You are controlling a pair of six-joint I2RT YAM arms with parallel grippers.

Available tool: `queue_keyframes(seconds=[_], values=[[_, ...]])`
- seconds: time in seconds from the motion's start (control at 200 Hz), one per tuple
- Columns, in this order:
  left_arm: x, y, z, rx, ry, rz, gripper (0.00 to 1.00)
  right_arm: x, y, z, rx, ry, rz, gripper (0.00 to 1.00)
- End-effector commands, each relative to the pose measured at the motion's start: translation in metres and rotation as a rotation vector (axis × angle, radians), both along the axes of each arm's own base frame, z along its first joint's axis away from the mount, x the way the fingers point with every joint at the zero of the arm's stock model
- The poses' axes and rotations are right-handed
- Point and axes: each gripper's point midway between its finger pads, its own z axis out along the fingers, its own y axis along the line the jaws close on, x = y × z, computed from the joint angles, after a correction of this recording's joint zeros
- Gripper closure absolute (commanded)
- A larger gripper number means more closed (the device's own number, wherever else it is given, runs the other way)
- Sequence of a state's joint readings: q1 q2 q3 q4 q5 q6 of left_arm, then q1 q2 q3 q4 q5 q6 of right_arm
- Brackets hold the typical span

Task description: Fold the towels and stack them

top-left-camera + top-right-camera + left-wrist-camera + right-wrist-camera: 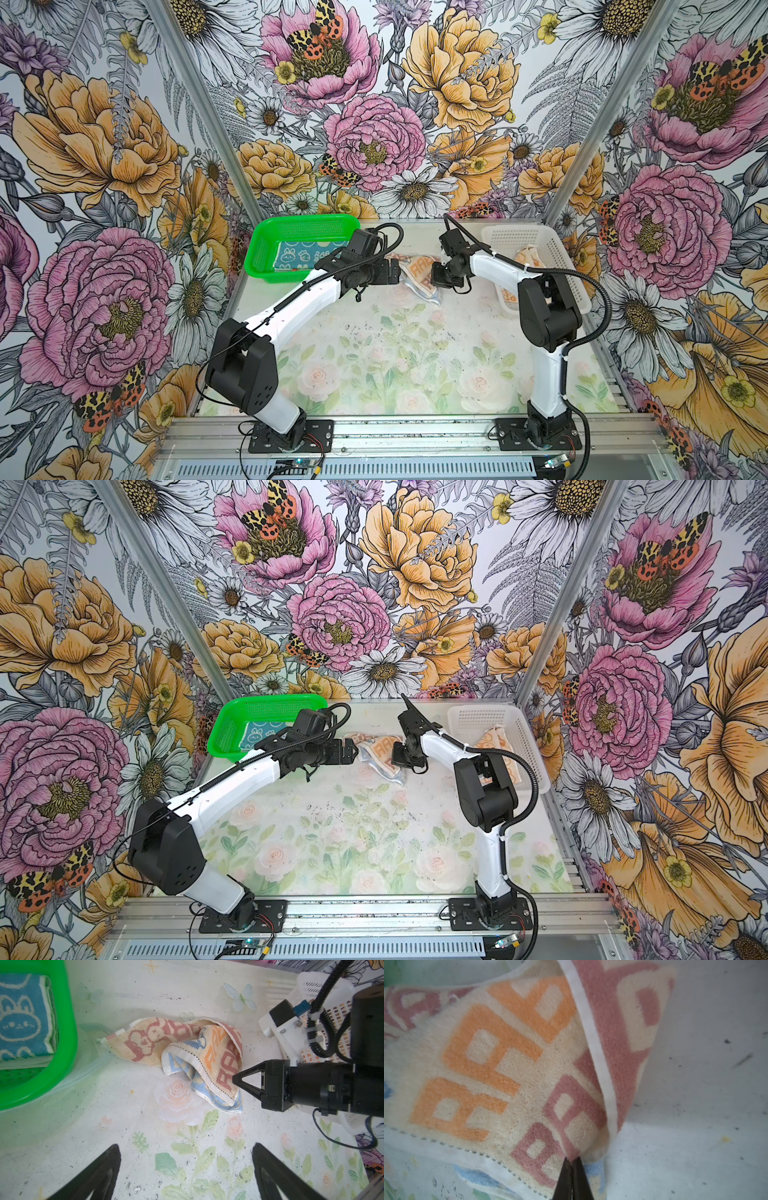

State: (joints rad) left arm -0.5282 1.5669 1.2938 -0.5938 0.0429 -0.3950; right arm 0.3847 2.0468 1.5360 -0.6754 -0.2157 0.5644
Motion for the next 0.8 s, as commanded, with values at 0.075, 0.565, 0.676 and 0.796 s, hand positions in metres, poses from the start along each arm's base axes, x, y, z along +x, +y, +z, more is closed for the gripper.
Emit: queue_keyframes(seconds=[0.075, 0.565, 0.676, 0.796], values=[[0.003, -0.008, 0.001, -0.027, 0.0, -0.01, 0.01, 0.0, -0.005, 0.072, 0.072, -0.137, -0.013, 1.0], [0.008, -0.041, -0.026, -0.047, 0.086, -0.062, 0.01, -0.086, -0.099, 0.062, -0.022, -0.047, -0.091, 1.0], [0.009, -0.053, -0.031, -0.055, 0.103, -0.084, 0.01, -0.091, -0.102, 0.054, -0.044, -0.03, -0.091, 0.84], [0.009, -0.054, -0.033, -0.057, 0.111, -0.081, 0.01, -0.086, -0.103, 0.067, -0.054, -0.063, -0.093, 0.61]])
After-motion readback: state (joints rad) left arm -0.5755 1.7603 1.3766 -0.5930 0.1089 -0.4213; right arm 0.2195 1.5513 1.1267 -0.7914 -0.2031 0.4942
